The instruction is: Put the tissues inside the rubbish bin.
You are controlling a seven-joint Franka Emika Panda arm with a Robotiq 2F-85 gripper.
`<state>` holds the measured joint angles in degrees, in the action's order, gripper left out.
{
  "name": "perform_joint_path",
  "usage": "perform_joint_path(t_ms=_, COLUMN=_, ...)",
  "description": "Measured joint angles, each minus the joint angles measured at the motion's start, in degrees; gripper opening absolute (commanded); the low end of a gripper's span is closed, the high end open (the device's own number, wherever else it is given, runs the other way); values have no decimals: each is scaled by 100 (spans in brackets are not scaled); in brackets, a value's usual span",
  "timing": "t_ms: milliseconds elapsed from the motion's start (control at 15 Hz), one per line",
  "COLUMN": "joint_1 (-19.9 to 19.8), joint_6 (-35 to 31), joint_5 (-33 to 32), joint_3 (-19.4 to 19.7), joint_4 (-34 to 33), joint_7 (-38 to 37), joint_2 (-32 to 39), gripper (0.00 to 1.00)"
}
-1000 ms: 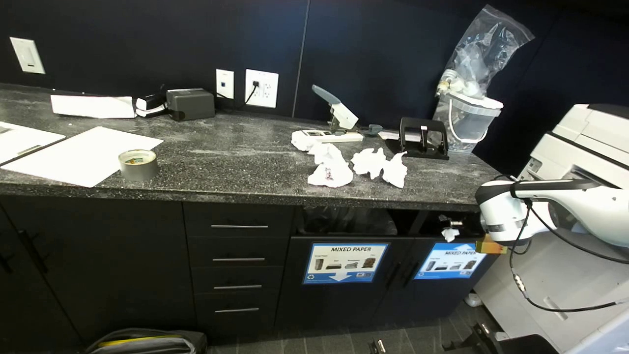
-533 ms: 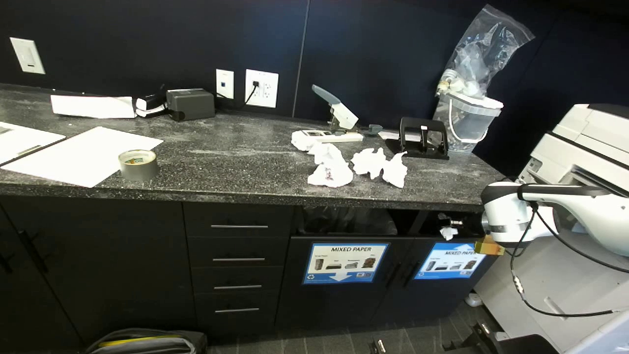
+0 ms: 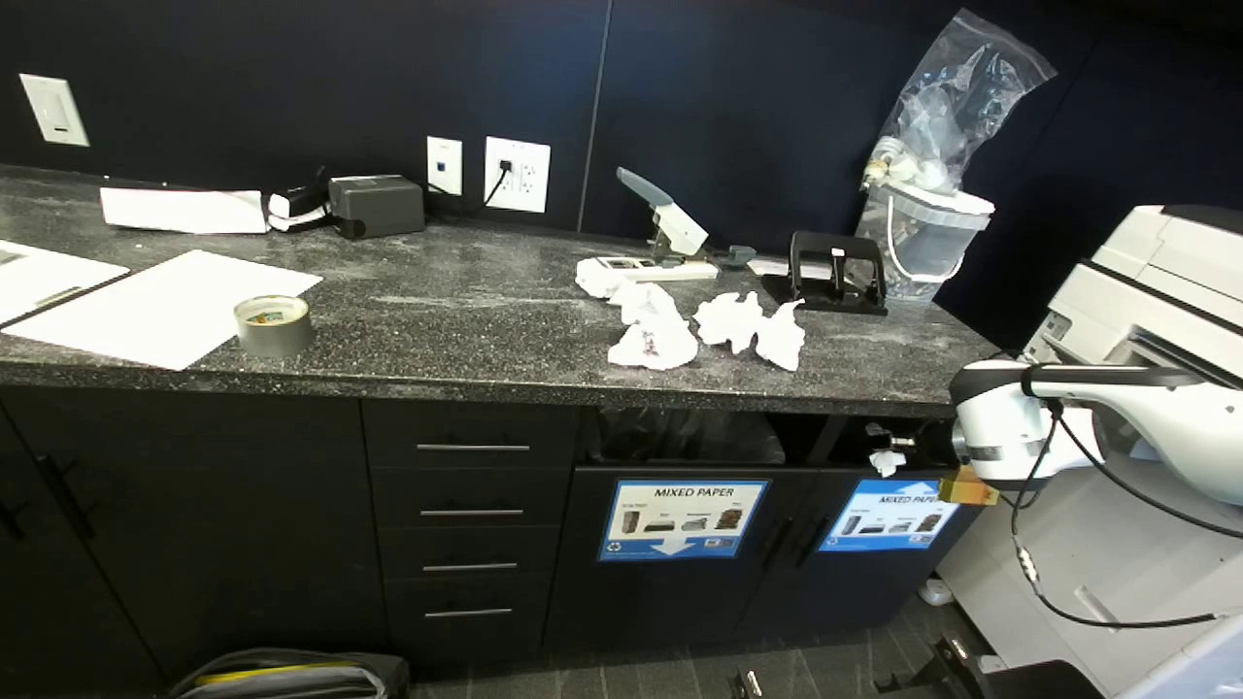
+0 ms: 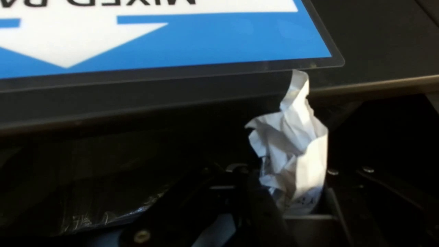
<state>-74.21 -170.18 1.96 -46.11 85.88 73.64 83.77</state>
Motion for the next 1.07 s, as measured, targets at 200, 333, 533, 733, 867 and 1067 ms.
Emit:
perform_joint_path(t_ms=200, joint_1=11, joint_6=-28, joint_5=0, joint_3=2, joint_4=-1, joint_7=-35, joint_2=0, gripper=42)
perform_joint_path(t_ms=333, joint_1=24, joint_6=-65, joint_5=0, joint_3=0, joint_4=-1, joint_7=-56, joint_2=0, gripper=58)
perform_joint_path(t_ms=533, joint_1=69, joint_6=-280, joint_5=0, joint_3=-22, joint_4=9, joint_7=-112, joint_2=23, gripper=80)
perform_joint_path(t_ms=733, joint_1=141, joint_6=-696, joint_5=-28, joint_3=-40, joint_4=17, joint_7=-155, joint_2=115, gripper=99)
perform_joint_path(t_ms=867, joint_1=270, joint_6=-1207, joint_5=29, joint_3=-25, joint_4=31, joint_7=-163, joint_2=182, gripper=100)
perform_joint_path(t_ms=1067, joint_1=532, joint_6=-1998, joint_5=225, joint_3=64, joint_4=82, joint_7=-165, joint_2=213, gripper=100)
